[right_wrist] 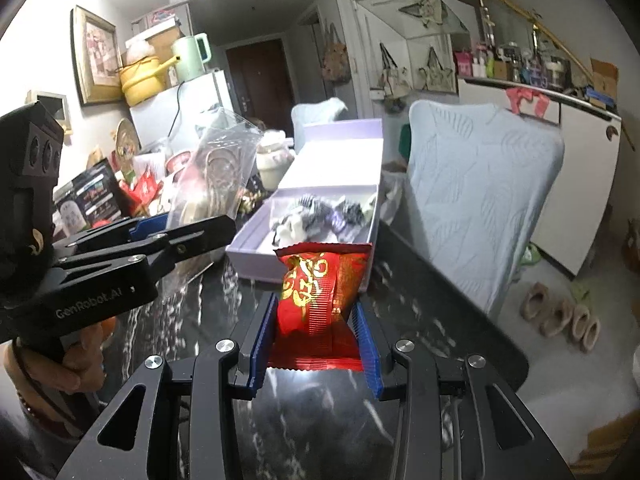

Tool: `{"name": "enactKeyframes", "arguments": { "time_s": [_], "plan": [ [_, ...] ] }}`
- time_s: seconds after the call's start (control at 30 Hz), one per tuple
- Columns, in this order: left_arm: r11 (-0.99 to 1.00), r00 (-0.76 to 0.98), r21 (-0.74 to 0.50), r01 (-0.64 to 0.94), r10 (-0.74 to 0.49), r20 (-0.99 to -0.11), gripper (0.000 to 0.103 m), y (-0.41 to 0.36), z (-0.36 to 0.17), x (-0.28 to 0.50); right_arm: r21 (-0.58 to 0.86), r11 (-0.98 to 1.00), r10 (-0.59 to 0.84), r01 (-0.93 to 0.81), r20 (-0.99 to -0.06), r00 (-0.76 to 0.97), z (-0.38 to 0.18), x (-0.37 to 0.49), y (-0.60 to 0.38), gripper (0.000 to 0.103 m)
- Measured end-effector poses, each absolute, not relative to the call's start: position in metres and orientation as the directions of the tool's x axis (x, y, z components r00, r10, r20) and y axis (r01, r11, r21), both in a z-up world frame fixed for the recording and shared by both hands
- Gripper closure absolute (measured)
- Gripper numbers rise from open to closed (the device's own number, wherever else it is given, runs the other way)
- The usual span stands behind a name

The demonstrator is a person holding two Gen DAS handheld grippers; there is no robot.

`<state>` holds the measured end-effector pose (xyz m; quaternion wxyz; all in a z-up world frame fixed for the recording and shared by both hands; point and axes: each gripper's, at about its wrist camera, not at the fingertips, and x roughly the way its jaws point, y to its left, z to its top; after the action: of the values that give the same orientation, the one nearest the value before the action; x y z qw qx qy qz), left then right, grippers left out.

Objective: Organize soft objects
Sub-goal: 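Carry the clear bag and red packet with both tools toward the white box, then lower the clear bag and red packet into the box and open both tools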

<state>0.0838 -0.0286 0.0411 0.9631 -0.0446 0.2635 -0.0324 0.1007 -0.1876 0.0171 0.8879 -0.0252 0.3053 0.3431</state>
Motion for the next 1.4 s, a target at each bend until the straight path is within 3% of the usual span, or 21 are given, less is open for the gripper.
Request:
{"name": "enactKeyframes", "arguments": {
  "time_s": [0.6,1.07,1.4],
  "plan": [
    [0.996,0.898,-0.085,0.020,-0.056,-0.436,0.057,0.006,0.064,0.177,0.107,0.780,0.579,-0.617,-0.499,0.645,0.044,0.186,-0.158,0.065],
    [0.997,0.887,-0.049,-0.064,0.034,-0.460,0.057,0.046,0.049,0.233,0.084,0.733,0.621,-0.675,-0.486,0.614,0.042,0.253,-0.104,0.065],
    [0.991,0.841,-0.035,-0.126,0.088,-0.533,0.057,0.074,0.019,0.264,0.099,0.712,0.636,-0.695,-0.510,0.579,0.021,0.297,-0.071,0.065]
  ]
}}
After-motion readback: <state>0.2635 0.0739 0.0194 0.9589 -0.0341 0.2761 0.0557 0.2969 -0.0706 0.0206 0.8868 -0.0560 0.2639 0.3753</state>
